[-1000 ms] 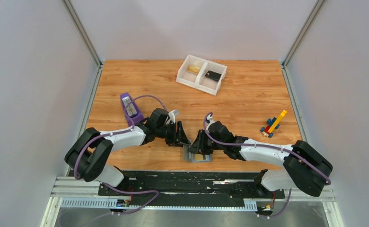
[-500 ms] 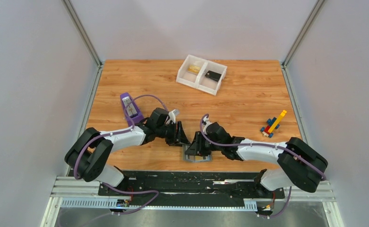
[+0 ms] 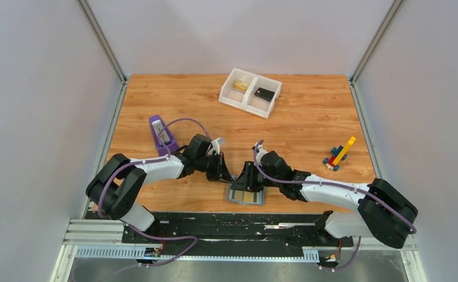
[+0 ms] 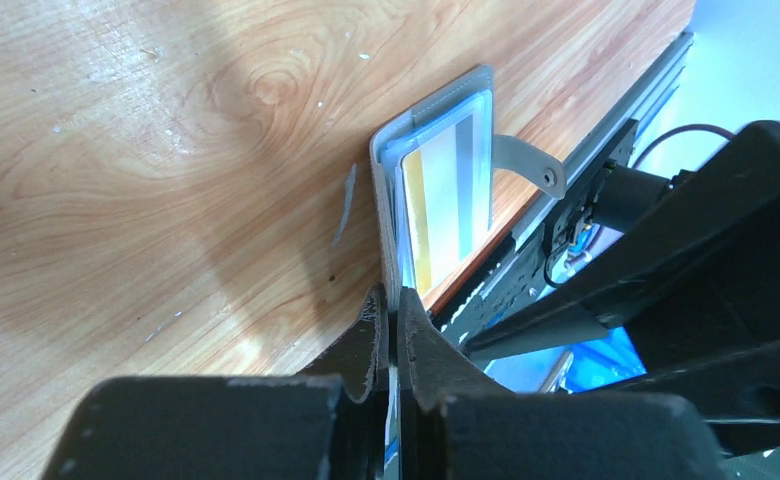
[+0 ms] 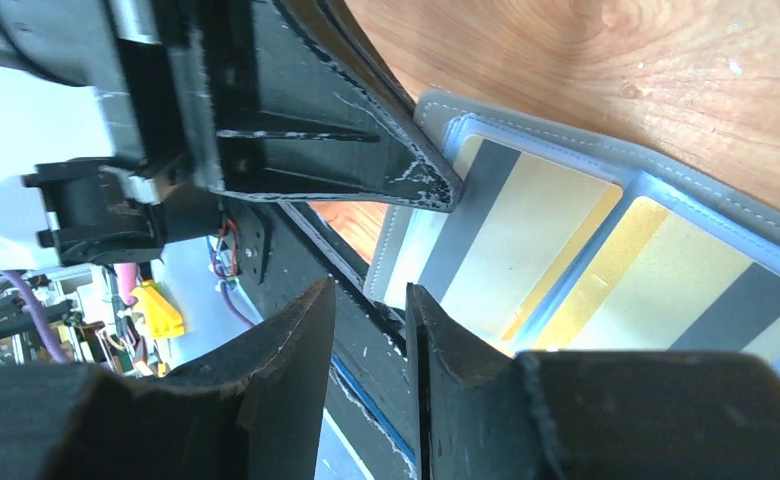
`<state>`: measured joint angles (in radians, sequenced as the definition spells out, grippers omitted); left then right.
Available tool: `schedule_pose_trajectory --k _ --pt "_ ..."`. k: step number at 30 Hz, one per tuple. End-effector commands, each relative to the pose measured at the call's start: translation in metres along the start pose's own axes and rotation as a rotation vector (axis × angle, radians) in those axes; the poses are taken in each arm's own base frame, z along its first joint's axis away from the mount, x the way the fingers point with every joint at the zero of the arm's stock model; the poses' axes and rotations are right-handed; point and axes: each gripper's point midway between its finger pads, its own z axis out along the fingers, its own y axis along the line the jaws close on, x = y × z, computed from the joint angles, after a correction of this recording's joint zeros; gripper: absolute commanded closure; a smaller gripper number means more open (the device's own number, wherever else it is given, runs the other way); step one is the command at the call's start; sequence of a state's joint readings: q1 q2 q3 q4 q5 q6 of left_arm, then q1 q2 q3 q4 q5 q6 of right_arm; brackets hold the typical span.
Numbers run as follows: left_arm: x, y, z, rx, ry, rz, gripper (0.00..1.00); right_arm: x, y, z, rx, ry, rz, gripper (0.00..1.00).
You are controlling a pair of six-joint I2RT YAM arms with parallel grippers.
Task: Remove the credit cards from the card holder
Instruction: Remove the credit card from the card holder.
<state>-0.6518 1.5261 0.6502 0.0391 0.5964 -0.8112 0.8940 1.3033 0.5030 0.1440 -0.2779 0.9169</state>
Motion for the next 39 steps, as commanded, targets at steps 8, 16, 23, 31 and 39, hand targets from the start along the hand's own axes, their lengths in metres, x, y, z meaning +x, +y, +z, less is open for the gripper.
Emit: schedule_pose_trajectory --k 8,16,23,31,39 --pt "-0.011 -0.024 0.001 0.124 -0.007 -0.001 1.00 -0.010 -0.022 -0.023 -0.002 -0.083 0.045 0.68" --pt "-0.012 -0.037 -0.005 0.243 -0.024 -0.060 1.00 -0.013 -0.035 -0.024 -0.066 -0.086 0.097 0.67" --pt "-0.015 -0.042 -0.011 0.296 -0.041 -0.094 1.00 -0.011 -0.037 -0.024 -0.106 -0.088 0.107 0.58" --pt "-0.016 -0.050 -0.014 0.373 -0.053 -0.134 1.00 -0.009 -0.037 -0.019 -0.129 -0.073 0.122 0.51" --pt "-0.016 -0.051 -0.016 0.398 -0.063 -0.147 1.00 -0.014 -0.033 -0.018 -0.142 -0.086 0.134 0.47"
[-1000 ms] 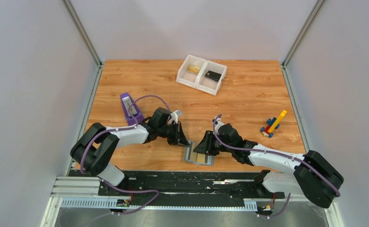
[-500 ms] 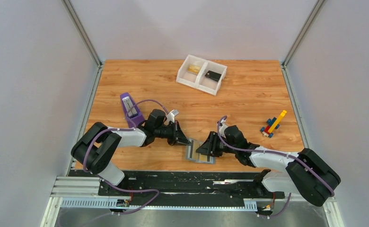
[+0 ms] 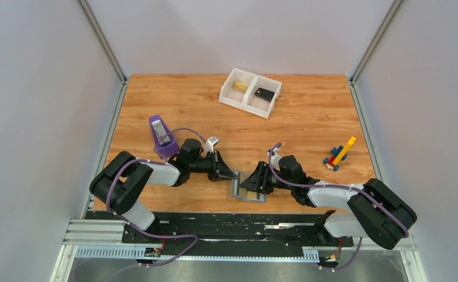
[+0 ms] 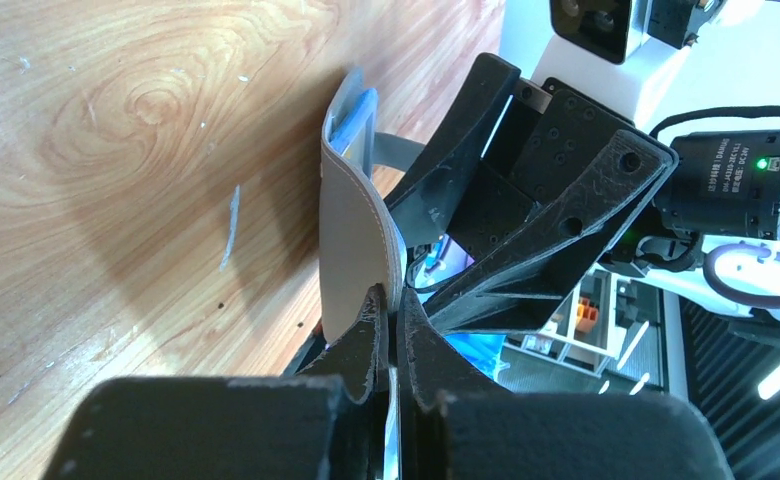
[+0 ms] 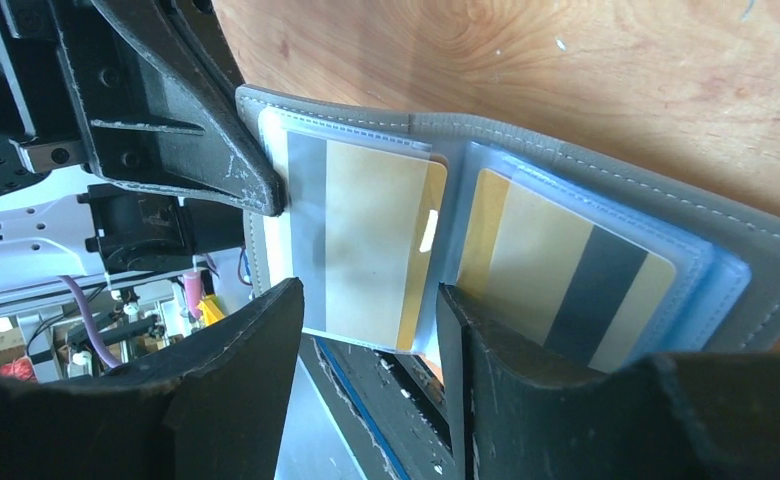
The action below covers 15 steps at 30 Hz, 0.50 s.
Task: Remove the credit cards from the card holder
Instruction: Remove the credit card from the card holder.
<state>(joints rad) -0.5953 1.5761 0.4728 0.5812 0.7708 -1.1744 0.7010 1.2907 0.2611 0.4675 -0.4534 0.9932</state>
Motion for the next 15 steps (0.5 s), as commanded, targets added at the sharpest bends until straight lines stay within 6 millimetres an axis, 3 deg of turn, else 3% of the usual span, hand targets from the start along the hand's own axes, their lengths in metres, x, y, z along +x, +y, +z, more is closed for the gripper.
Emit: schedule_pose_trajectory --k 1,11,15 --pt "-0.0034 -0.0256 -0.0026 0.110 0.005 0.033 1.00 -0.0069 0.0077 0.0011 -0.036 -0.027 -0.004 0.48" --pt "-0.0042 -0.0245 -0.0024 0.138 -0.004 0.017 1.00 -0.0093 0.0095 0.0021 -0.034 -0.032 0.008 0.48" --pt "-0.0038 -0.0210 -0.0029 0.139 -0.006 0.008 1.00 -0.0071 0.0130 0.0006 -0.067 -0.030 -0.002 0.58"
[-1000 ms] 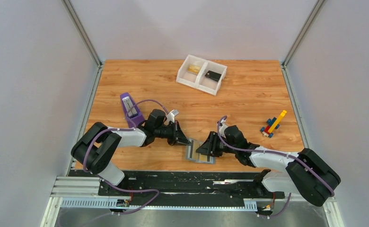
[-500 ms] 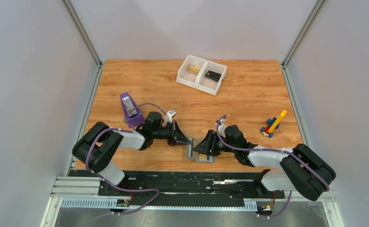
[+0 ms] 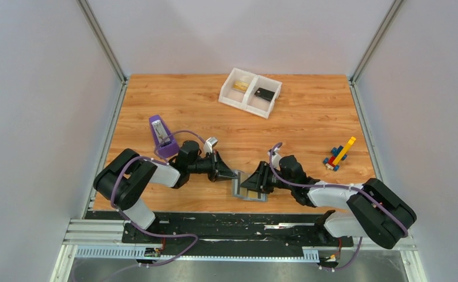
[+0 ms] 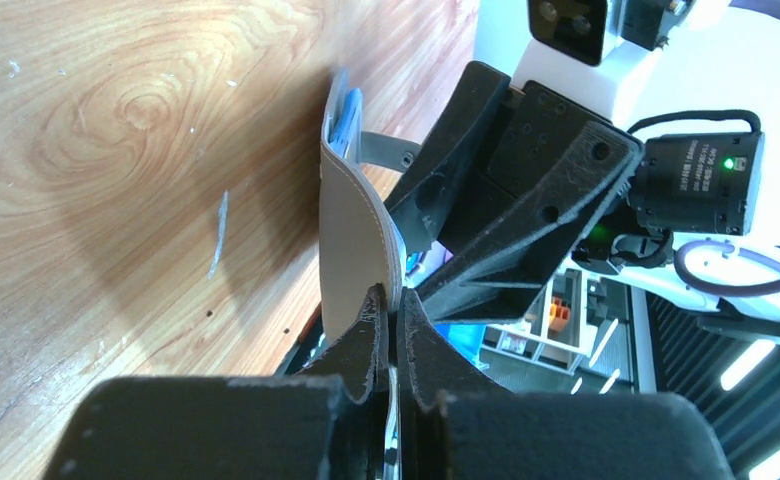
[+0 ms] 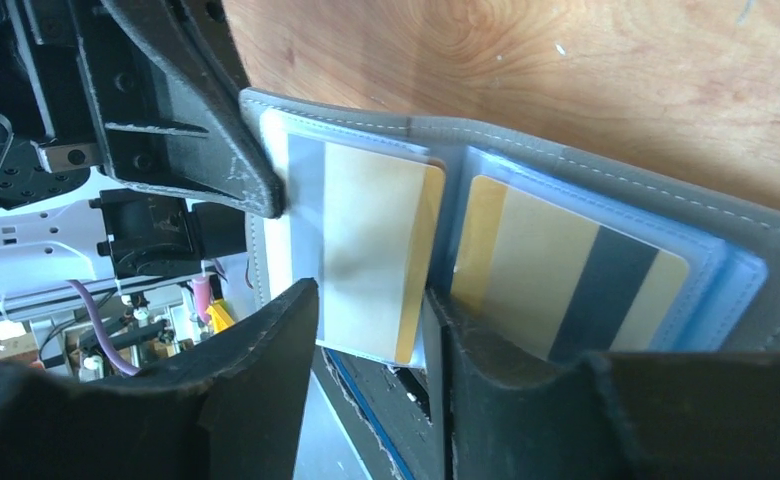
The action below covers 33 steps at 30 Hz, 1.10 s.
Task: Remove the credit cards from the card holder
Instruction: Remove the credit card from the card holder.
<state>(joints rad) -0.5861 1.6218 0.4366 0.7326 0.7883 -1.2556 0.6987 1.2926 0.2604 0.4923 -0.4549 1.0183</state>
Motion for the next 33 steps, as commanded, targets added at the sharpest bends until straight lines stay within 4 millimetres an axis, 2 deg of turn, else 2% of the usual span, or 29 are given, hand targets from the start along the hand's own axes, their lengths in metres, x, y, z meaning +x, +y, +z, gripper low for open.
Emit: schedule_pose_trajectory --k 1,9,10,18,27,33 --pt "-0.002 -0.019 -0.003 0.085 0.006 0.043 1.00 -0.004 0.010 0.000 -0.060 -0.021 -0.026 0.62" --pt "-0.002 -0.005 -0.001 0.051 0.005 0.039 1.00 -0.005 0.022 -0.012 -0.111 -0.053 -0.072 0.98" --pt "-0.002 -0.003 -0.001 0.048 0.006 0.039 1.00 -0.005 0.024 -0.014 -0.118 -0.058 -0.078 1.00" --pt "-0.001 0.005 -0.002 0.030 0.012 0.047 1.00 -0.005 0.027 -0.027 -0.124 -0.088 -0.123 1.00" --pt "-0.003 0.007 -0.006 -0.014 0.003 0.076 1.00 -0.007 0.018 -0.043 -0.086 -0.140 -0.129 1.00" --pt "-0.003 0.007 -0.006 -0.023 0.005 0.085 1.00 -0.006 0.003 -0.046 -0.021 -0.141 -0.113 1.00"
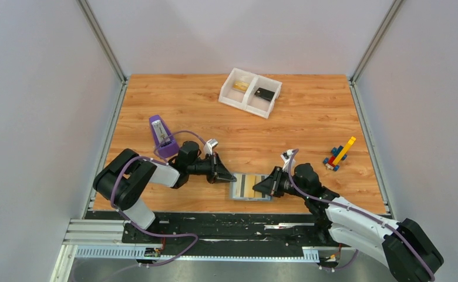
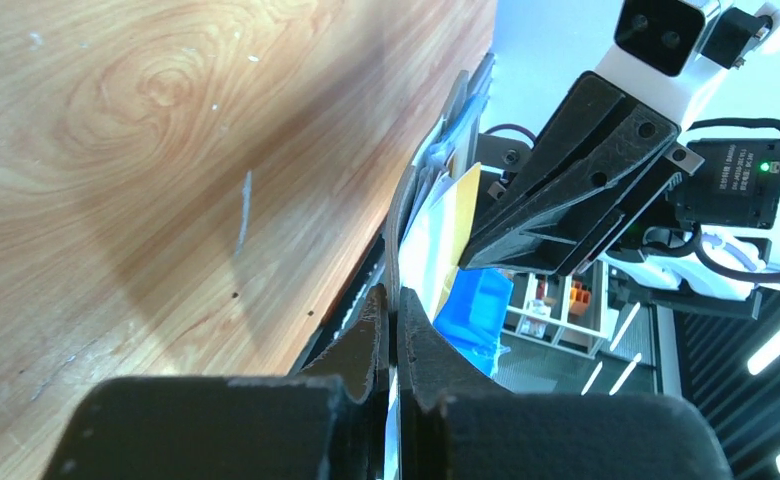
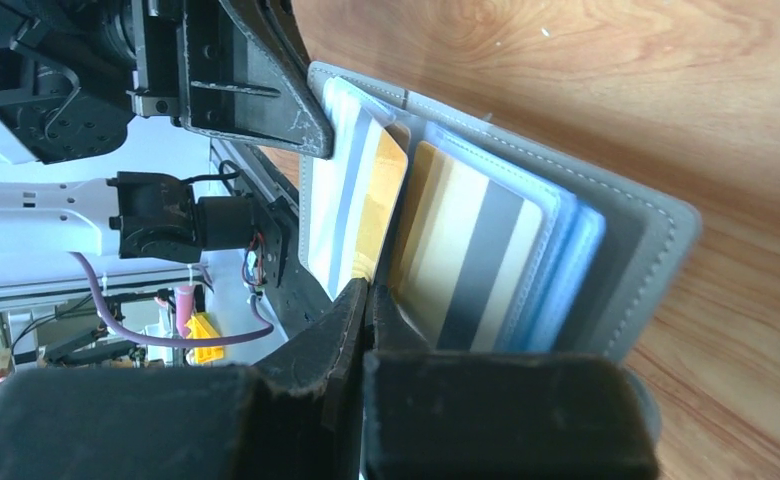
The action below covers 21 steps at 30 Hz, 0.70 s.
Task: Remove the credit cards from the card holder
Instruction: Remove the credit card from the card holder.
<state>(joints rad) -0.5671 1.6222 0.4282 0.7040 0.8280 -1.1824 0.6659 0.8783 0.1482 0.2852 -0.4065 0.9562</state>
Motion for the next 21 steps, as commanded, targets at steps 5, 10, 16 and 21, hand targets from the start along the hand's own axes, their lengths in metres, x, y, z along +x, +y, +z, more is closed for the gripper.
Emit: schedule_pose_trajectory --k 5,10,16,21 --pt "-0.006 0.005 0.000 -0.038 -0.019 0.035 1.00 -0.006 -0.008 -0.004 0.051 -0.027 -0.011 1.00" --pt "-0.010 0.016 0.001 -0.106 -0.013 0.062 1.00 -0.012 -0.007 -0.007 0.079 -0.054 -0.002 1.00" --pt "-0.017 0.028 0.002 -0.201 -0.006 0.073 0.97 -0.021 -0.010 -0.010 0.150 -0.073 -0.007 1.00" --pt "-0.023 0.027 0.003 -0.235 0.004 0.082 0.68 -0.031 -0.010 -0.011 0.203 -0.082 -0.048 1.00"
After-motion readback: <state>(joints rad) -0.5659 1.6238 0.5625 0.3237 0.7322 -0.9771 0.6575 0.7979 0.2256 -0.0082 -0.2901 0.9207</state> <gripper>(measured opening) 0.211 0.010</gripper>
